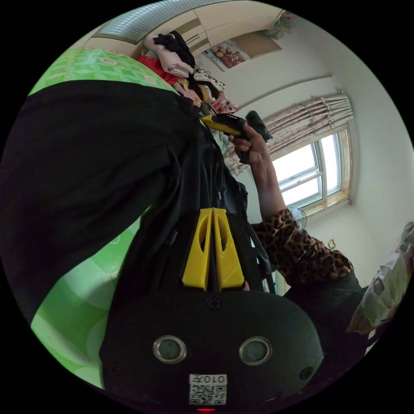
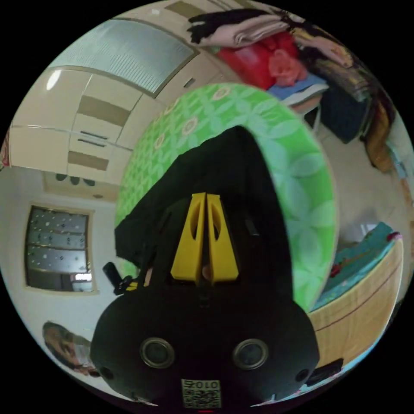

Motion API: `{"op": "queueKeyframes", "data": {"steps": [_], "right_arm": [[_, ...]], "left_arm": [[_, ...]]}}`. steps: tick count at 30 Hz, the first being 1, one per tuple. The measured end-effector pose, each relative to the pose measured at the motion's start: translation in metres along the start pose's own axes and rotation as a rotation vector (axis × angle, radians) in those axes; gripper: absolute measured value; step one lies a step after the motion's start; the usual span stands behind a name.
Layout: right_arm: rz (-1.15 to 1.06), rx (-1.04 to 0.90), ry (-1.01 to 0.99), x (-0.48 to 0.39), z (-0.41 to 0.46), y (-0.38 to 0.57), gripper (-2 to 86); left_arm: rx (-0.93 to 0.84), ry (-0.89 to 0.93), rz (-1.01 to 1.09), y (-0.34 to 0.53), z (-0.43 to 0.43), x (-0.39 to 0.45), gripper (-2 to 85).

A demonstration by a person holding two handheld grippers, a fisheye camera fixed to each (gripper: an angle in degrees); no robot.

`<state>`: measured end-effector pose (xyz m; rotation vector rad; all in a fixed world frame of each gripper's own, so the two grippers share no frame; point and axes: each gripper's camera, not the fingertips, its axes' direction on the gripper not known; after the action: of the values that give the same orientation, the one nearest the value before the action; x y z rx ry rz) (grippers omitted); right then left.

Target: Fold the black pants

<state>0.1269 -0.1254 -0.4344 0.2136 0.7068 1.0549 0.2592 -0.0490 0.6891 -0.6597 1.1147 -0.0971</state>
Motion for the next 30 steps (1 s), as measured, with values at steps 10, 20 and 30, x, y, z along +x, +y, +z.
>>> {"op": "queueKeyframes", "data": {"steps": [10, 20, 30], "right_arm": [[-0.170, -0.106, -0.033, 0.043, -0.049, 0.145, 10.8], [-0.254, -0.145, 0.121, 0.055, -0.049, 0.189, 10.9], [-0.217, -0.055, 0.155, 0.098, -0.114, 0.244, 2.1]], "left_arm": [[-0.022, 0.003, -0.002, 0.007, -0.008, -0.002, -0.1], [0.006, -0.001, -0.024, 0.025, -0.033, -0.005, 0.0], [-0.012, -0.014, -0.026, 0.045, -0.062, -0.008, -0.1]]}}
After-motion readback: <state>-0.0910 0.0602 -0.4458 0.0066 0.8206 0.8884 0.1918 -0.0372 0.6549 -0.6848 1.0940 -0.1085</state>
